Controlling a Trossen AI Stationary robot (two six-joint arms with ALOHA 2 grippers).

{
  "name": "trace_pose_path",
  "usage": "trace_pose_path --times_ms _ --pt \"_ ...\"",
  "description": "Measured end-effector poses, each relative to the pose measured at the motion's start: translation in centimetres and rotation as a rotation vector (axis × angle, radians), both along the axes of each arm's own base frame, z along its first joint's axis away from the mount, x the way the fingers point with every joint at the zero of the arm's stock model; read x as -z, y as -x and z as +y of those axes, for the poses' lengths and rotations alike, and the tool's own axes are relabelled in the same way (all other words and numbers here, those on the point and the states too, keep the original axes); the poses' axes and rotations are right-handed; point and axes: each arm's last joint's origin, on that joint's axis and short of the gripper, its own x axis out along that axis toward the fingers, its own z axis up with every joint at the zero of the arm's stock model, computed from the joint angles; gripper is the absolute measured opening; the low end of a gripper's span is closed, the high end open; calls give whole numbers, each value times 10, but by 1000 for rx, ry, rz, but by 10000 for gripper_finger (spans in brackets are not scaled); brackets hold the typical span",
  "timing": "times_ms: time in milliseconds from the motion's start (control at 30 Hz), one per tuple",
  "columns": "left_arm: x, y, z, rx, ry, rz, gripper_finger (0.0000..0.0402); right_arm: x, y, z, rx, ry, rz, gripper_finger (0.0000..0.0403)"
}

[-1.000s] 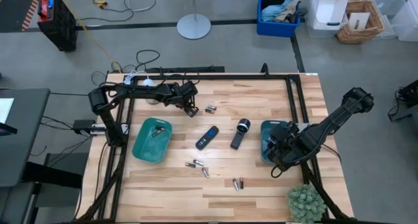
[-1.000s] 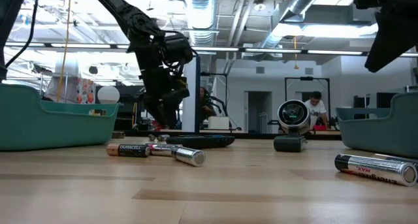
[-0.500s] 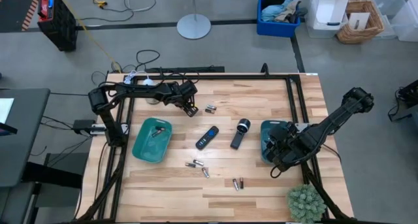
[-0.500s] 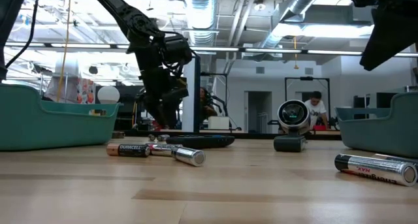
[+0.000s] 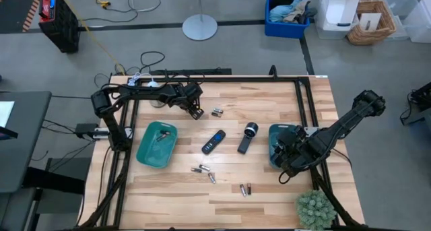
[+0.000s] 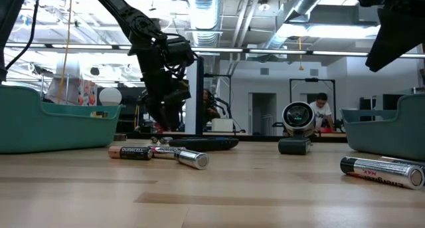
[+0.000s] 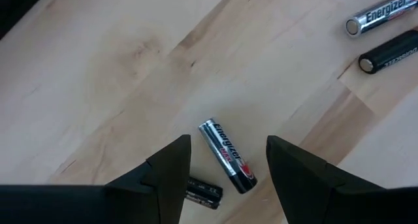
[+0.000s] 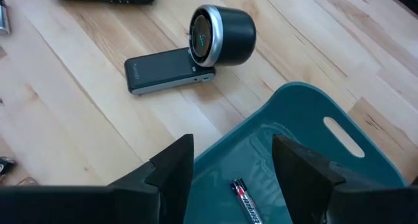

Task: Sort batteries
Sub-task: Put the silver battery into the blue bin

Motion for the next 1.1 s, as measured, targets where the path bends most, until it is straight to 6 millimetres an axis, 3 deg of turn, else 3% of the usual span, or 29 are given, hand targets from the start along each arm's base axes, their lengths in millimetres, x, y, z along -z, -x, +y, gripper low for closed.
trace_pose_path --times_ms 1000,1100 --pt "2 2 0 -7 44 2 195 -1 -1 0 -6 20 -16 221" --pt "10 0 1 -2 66 14 195 -1 -1 0 -6 19 -17 221"
